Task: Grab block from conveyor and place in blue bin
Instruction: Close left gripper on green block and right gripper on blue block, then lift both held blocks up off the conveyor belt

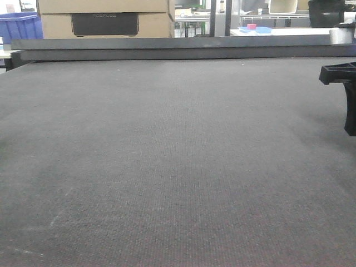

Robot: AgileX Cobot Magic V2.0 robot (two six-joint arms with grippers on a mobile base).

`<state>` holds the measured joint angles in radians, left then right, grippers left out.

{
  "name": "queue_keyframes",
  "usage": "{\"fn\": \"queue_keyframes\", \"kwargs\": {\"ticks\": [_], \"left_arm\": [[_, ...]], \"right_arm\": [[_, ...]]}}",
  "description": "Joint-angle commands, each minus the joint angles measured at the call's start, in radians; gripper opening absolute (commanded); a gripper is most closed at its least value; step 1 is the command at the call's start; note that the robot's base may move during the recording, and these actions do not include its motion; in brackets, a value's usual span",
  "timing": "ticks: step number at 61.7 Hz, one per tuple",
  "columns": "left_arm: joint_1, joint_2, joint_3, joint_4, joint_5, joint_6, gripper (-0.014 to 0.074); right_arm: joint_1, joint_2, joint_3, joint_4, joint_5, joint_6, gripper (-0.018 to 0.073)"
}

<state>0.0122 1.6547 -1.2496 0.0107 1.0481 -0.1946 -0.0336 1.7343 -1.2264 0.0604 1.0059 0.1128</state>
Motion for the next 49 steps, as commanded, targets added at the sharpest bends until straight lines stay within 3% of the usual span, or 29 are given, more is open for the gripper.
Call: {"fn": "queue_keyframes", "kwargs": {"ticks": [1,15,24,34,49], "left_arm": [[0.004,0.047,0.008,0.003,-0.029,0.006,0.0426],[0.004,0.123,0.009,0.057,-0.043,0.007,0.0346],[0.004,0.123,0.009,0.056,-0.041,0.018,0.0146],[0.004,0.102,-0.006,0.055,-0.048,0.100,-0.0116],[0.004,-0.030,0.009,0.000,-0.069,0.262,-0.0111]], "right_arm": [[-0.005,-0.002,-0.009,-0.004,-0.010,0.000,-0.0162],[-0.005,-0.002,-0.009,-0.004,-0.010,0.000,-0.0162],[-0.005,-0.004,-0.009,-0.002,-0.010,0.000,-0.0162],[-0.005,-0.055,-0.009,-0.002,0.003,0.000,-0.0162],[-0.005,-0.254,0.008,-0.002,-0.070,-0.052,-0.0162]]}}
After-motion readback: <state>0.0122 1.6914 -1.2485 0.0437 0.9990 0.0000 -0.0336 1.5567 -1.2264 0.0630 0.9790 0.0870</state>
